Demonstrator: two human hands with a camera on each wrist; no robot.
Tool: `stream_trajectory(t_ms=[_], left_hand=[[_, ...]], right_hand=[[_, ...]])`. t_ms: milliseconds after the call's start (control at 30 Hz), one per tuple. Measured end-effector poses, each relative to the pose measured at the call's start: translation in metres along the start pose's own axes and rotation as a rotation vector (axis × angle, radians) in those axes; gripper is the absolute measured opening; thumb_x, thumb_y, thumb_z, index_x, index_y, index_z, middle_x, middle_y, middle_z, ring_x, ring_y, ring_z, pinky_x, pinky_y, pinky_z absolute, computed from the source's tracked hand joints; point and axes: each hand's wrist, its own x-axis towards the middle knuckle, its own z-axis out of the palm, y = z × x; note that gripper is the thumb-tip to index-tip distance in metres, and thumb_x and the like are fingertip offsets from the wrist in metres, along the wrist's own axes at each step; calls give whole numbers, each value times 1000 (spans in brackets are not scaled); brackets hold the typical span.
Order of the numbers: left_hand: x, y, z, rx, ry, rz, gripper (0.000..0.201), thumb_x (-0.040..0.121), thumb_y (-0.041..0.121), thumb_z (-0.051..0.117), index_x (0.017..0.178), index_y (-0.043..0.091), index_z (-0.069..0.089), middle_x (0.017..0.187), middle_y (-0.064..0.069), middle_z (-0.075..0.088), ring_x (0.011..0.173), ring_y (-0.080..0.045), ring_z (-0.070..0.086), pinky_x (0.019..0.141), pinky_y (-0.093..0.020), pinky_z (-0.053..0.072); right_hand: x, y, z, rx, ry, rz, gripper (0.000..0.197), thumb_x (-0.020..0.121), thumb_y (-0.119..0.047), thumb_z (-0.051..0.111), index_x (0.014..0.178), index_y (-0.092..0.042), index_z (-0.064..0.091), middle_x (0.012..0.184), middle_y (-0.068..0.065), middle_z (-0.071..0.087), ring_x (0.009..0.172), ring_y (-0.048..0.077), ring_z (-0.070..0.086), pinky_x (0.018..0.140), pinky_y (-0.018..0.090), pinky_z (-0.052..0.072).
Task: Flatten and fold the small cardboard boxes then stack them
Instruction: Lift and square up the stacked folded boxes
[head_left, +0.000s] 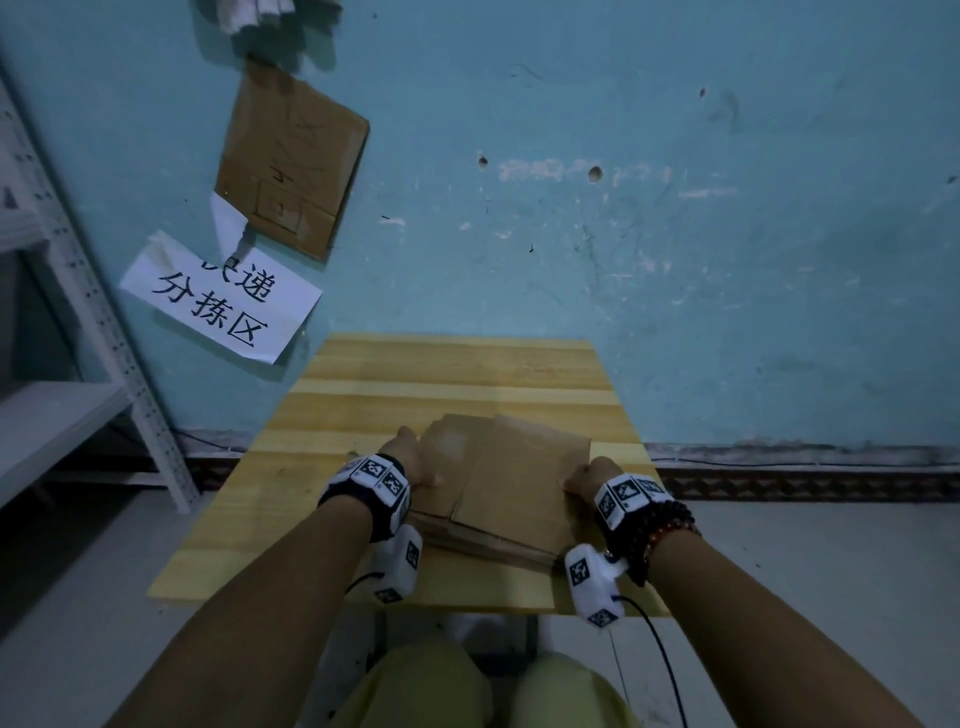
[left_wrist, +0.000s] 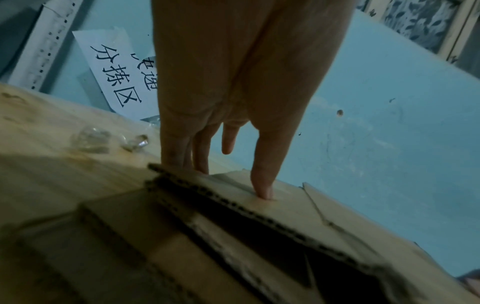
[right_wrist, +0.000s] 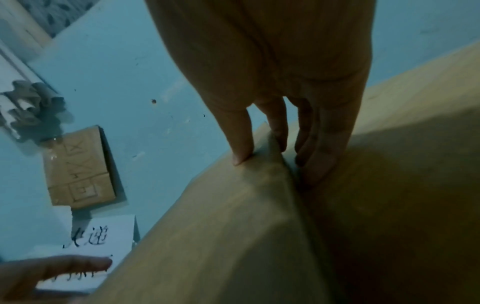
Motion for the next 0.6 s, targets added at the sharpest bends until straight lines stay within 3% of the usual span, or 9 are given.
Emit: stream_trajectory(t_ms=[33,67,133,200,367,533,600], left_hand=[[1,1,0,10,-4,-2,85,88,24,63,147,0,7,148,-18,30,131,-33,39,102,-39,41],[1,1,0,26,-17,-10,85,88,24,63,146,-1,7,147,-19,31,131,-33,39,103,-39,41],[1,2,-2,45,-35,-15,85,86,25,65,145,-1,10,146,-20,32,131,-34,39,104,-42,40],[1,0,-3,50,-48,0,83,84,26,68,144,-1,16,146,-18,33,131,-33,39,105,-41,38],[0,-4,-3,-63,-78,105,61,85,23,67,135,-2,40,138,-17,46,125,-31,46,101,-35,39],[0,-4,-14,-223,-138,297,91,83,18,68,148,9,5,149,-9,25,136,-28,31,113,-40,30],[5,-4,-26,-303,-60,333,89,82,13,69,147,10,9,140,-7,35,131,-29,38,107,-39,36]], right_hand=[[-1,-3,1,0,5,16,23,90,-25,60,73,-14,48,105,15,57,92,20,45,76,26,33],[-1,-6,2,4,3,9,22,89,-28,61,83,-9,53,104,15,58,94,23,48,75,28,35],[0,-9,2,16,2,19,50,86,-30,64,120,2,48,123,17,55,109,30,53,82,34,42],[-1,-11,2,50,1,14,66,86,-26,66,136,2,34,138,18,45,124,33,46,96,39,40],[0,-7,5,194,21,-16,73,87,-18,64,145,-5,21,147,16,35,131,33,39,103,41,36],[2,-15,-2,346,149,-105,65,90,-10,59,144,-4,25,146,16,34,129,33,40,96,35,38],[7,-26,-9,374,196,-112,69,88,-13,62,144,-4,22,145,18,35,128,34,41,98,37,38]])
